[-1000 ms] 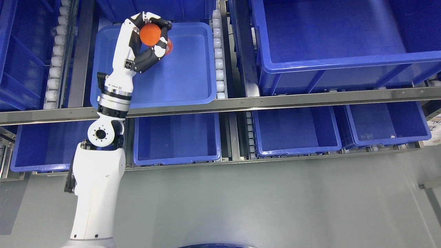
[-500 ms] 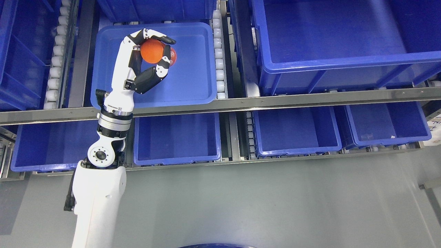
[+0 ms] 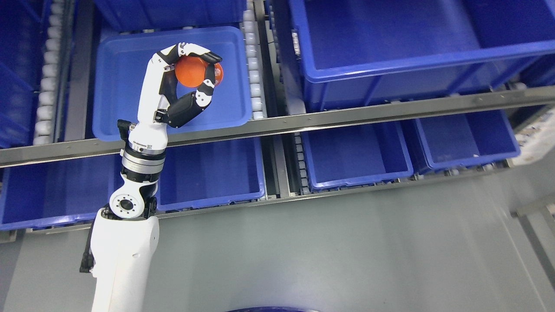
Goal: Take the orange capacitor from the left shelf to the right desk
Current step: 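Hold the capacitor in the left hand while turning toward the red tray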
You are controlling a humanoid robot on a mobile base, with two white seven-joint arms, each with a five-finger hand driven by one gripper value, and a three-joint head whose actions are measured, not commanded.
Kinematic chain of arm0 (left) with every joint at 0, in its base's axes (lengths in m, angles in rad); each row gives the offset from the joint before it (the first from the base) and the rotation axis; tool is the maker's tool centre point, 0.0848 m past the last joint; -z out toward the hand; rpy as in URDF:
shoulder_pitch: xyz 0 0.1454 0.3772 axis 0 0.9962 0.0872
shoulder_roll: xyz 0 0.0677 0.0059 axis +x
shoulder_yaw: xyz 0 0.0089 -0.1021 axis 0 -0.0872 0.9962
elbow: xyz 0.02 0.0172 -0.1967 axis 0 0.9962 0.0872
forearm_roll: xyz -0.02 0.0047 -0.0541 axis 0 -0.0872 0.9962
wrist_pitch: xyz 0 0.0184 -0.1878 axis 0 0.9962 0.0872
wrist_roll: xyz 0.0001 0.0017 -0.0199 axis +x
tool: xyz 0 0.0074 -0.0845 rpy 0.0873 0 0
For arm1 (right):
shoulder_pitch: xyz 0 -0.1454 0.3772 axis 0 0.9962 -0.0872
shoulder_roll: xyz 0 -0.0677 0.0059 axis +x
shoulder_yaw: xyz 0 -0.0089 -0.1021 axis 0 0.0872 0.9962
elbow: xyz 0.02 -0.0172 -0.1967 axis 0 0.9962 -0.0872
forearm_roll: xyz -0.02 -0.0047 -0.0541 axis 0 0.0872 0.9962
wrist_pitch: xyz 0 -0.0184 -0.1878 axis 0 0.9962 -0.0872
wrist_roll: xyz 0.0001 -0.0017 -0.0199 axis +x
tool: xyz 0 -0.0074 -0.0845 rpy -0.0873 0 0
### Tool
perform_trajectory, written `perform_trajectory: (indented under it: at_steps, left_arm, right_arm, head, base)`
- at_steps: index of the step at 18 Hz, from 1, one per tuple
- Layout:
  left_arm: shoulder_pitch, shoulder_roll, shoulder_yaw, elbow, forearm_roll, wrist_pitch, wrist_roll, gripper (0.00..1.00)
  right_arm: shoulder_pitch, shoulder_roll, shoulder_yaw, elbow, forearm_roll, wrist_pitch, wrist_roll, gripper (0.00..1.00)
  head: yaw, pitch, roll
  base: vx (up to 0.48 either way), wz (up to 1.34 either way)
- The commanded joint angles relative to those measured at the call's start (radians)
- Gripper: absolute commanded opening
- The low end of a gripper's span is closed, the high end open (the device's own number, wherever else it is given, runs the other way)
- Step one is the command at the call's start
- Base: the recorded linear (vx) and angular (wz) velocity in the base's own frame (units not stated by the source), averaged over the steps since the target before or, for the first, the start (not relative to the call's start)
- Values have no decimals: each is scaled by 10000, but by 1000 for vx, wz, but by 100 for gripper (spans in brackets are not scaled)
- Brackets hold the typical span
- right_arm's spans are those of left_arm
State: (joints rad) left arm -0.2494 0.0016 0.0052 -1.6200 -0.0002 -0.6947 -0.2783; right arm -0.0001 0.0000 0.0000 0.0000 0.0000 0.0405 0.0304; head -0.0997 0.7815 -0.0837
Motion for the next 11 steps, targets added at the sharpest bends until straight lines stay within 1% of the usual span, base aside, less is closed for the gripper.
perform_trajectory:
  at_steps: [1, 5, 11]
  left_arm:
    - [9, 158, -221, -321, 109, -186, -101, 0]
    - [54, 158, -144, -321, 109, -217, -101, 0]
    - [101, 158, -129, -321, 109, -263, -101, 0]
  right_arm:
    - [338, -175, -123, -230, 0, -6, 3, 100]
    - [338, -175, -123, -230, 0, -6, 3, 100]
    - [338, -175, -123, -230, 0, -6, 3, 100]
  head:
    - [0, 0, 0]
    - [0, 0, 0]
    - [0, 0, 0]
  base:
    - [-76, -353]
    - [-77, -352]
    - [-46, -202]
